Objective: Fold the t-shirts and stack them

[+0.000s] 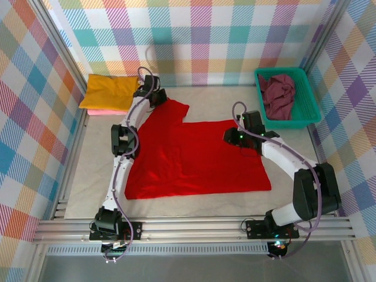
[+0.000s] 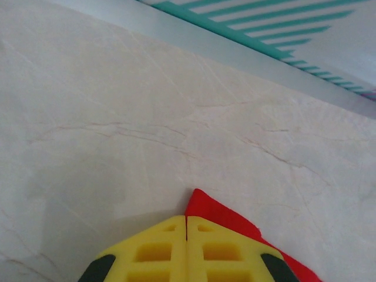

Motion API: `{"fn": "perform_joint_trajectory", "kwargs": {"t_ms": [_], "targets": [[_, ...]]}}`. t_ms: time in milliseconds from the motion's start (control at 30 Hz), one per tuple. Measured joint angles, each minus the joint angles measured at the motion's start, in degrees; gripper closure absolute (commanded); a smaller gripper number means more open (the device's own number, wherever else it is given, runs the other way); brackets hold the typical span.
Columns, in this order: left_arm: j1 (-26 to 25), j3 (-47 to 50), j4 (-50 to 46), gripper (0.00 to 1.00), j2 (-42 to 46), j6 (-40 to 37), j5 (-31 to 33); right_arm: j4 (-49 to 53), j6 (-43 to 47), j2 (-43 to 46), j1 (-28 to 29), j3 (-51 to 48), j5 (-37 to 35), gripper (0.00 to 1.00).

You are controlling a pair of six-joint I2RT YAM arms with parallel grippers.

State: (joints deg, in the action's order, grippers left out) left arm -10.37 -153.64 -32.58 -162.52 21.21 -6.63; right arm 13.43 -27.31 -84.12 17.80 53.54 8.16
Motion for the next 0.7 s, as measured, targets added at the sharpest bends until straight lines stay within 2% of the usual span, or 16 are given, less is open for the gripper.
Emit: {"fn": "perform_joint_trajectory", "kwargs": {"t_ms": [133,367,567,700], "targets": [[-0.2,0.0,0.0,1.00,0.0,-1.3,-0.5,3.8,0.8,-6.1,-0.9,7.8,-2.0,0.69],[-0.5,0.0,0.0,1.00,0.5,-3.5,-2.0,12.5,0.8,-20.7,-6.5,26.1,-9.2,0.67],[-0.5,0.0,0.0,1.00,2.7,-4.9,-2.6,20.3,1.0,-29.5,-9.5,35.3,-15.3,0.64],[-0.4,0.0,0.0,1.00,4.8,-5.7,-2.6,24.5,1.5,-34.2,-9.5,40.9,-18.3,0.61]]}}
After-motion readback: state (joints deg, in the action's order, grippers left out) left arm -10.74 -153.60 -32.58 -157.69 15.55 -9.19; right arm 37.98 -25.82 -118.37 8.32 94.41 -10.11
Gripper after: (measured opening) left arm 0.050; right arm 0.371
